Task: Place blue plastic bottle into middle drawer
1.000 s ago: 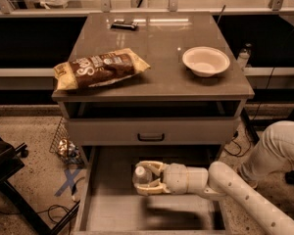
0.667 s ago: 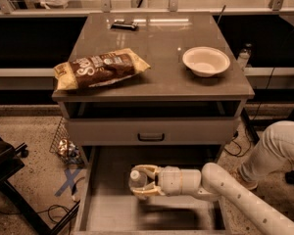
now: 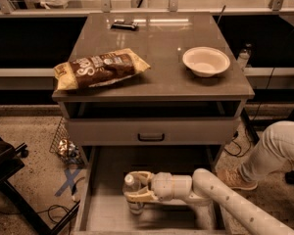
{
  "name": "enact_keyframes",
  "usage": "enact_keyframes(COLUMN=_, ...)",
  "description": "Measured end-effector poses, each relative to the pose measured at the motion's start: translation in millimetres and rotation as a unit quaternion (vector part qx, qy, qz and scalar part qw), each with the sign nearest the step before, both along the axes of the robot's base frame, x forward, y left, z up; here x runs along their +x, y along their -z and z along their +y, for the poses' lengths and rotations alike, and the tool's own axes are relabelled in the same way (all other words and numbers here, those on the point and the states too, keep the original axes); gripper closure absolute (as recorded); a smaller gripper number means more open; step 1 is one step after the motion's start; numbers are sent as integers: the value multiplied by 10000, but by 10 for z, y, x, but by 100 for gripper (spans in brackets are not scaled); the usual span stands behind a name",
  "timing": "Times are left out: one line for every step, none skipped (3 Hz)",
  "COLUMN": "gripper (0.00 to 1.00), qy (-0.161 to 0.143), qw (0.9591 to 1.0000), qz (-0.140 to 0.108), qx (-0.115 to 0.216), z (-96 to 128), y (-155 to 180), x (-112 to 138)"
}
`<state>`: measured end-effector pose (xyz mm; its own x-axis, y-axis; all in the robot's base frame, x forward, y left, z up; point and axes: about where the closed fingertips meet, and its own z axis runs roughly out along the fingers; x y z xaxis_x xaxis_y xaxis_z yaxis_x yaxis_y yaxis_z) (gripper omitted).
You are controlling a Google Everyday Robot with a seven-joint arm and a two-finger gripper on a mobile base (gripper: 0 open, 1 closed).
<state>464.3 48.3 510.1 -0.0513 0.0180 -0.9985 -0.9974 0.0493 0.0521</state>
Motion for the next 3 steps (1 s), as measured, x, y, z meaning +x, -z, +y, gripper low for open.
enact_keyframes(gripper=100, qy=-12, qw=9990, qz=414, qx=159, z=97, y=155, x=-21)
enact_keyframes(gripper=100, qy=90, qw=9965, qz=733, qx=400, z=151, y=277, x=-74)
enact_keyframes(gripper=91, qy=92, qw=9964, qz=739, qx=405, z=153, y=246, x=-76)
